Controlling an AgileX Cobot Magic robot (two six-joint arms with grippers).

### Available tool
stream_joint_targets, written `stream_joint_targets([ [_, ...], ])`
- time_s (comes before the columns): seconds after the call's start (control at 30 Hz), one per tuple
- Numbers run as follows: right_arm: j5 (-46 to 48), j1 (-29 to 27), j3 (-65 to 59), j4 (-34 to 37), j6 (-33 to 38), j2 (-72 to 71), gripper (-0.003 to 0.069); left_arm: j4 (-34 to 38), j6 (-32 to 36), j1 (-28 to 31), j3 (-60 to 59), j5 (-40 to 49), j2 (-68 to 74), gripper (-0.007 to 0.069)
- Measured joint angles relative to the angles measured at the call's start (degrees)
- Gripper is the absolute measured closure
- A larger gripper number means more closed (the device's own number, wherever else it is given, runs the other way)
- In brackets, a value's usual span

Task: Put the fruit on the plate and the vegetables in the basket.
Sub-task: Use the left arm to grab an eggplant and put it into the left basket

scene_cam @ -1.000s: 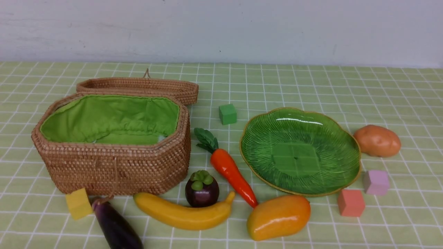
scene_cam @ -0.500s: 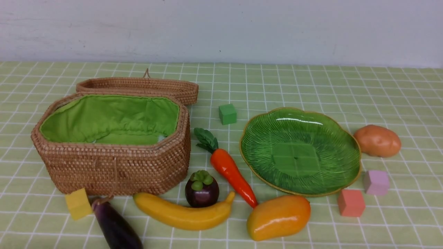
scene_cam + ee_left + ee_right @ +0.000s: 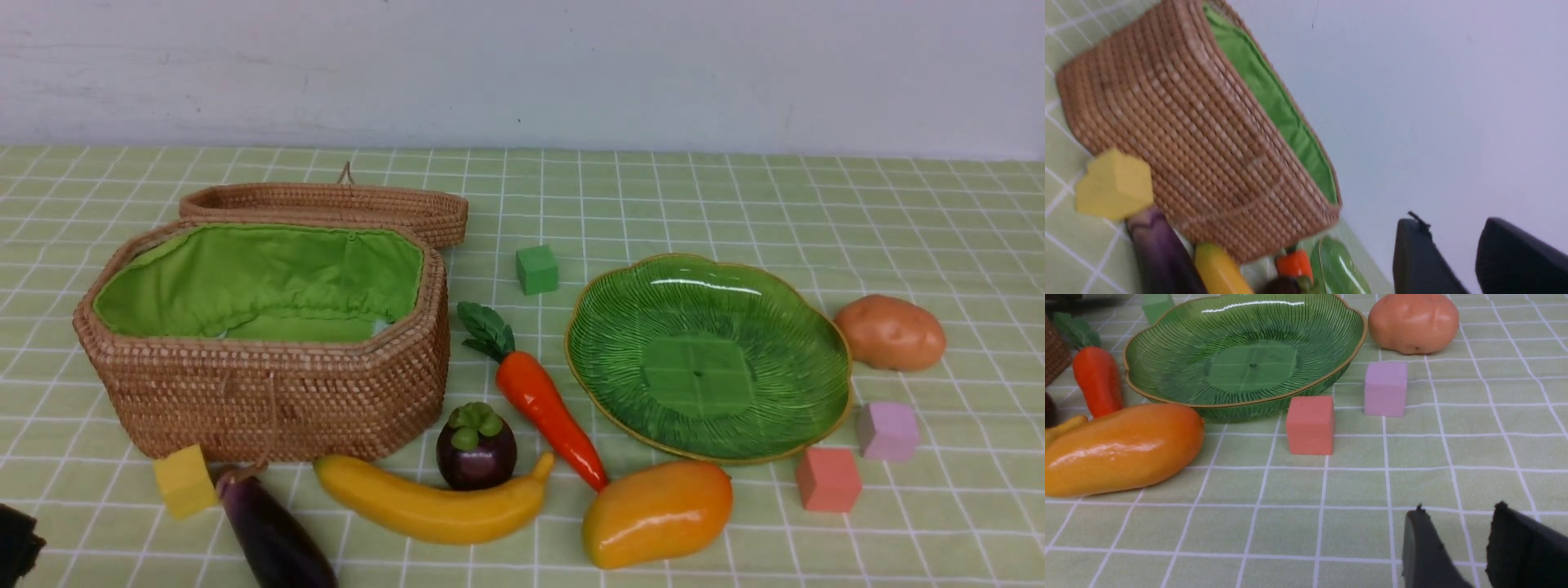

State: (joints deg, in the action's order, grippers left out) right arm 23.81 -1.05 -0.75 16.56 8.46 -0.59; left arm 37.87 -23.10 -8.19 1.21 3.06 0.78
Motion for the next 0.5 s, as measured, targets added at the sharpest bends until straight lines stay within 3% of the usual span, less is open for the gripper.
stream_joint_targets([
  [0.17,0.0,0.0,0.0,0.0,0.0,0.0,0.0419,-3.6,3.3,0.0,11.0,14.5,8.8,0.0559],
  [0.23,0.0,0.0,0.0,0.0,0.0,0.0,0.0419,-7.5,5.5,0.0,19.9,24.9,16.8,0.0632],
  [0.4,0.0,0.0,0.0,0.0,0.0,0.0,0.0419,-14.4,7.7,0.0,31.7,41.8,31.5,0.0638],
  [0.5,0.0,0.0,0.0,0.0,0.0,0.0,0.0419,-18.4,8.2,0.0,35.5,46.8,38.4,0.0638],
])
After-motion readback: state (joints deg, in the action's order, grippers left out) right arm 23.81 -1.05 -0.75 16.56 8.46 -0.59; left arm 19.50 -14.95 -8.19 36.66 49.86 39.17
